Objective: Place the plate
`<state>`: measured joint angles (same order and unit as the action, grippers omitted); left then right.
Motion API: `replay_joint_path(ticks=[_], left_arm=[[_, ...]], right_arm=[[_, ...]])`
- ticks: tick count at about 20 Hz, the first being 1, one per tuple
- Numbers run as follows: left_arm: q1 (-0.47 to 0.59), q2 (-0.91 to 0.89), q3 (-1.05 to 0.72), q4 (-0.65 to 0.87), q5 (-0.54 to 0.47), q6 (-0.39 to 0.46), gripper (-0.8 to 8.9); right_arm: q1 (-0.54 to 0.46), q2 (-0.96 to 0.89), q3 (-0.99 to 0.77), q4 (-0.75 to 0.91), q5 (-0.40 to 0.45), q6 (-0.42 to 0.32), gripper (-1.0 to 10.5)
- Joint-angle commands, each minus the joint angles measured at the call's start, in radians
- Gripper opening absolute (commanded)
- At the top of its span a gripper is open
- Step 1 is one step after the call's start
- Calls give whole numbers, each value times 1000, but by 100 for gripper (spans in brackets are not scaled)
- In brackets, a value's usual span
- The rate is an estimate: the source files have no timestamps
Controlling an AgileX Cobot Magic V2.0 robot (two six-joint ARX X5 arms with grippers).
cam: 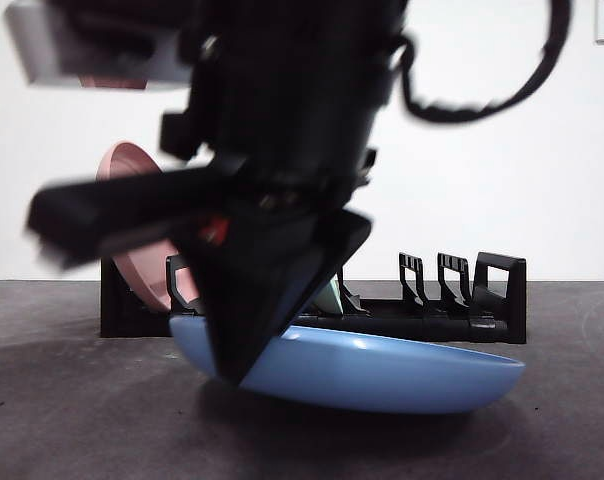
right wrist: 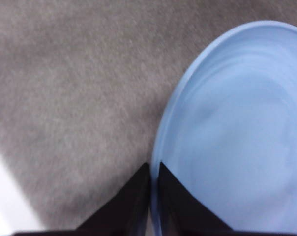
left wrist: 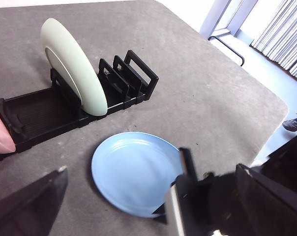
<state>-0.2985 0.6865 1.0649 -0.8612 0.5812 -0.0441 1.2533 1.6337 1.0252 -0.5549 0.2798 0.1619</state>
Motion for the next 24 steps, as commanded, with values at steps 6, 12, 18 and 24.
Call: replay_joint_path(ticks=[6,12,18,24], left_arm=[[-3,7,23,9,1,10,544],[-3,16,23,14,1,10,544],[-3,53,23,15,1,10,545],[-3,110,23,14,-13,5,527]], right_arm=[[27,42,11,7,55,53,176],[-17,-10,60,-94,-72,90,383],[-190,-242,114,-146,-260,64,383],[-591,-557,114,-221,-544,11,383]])
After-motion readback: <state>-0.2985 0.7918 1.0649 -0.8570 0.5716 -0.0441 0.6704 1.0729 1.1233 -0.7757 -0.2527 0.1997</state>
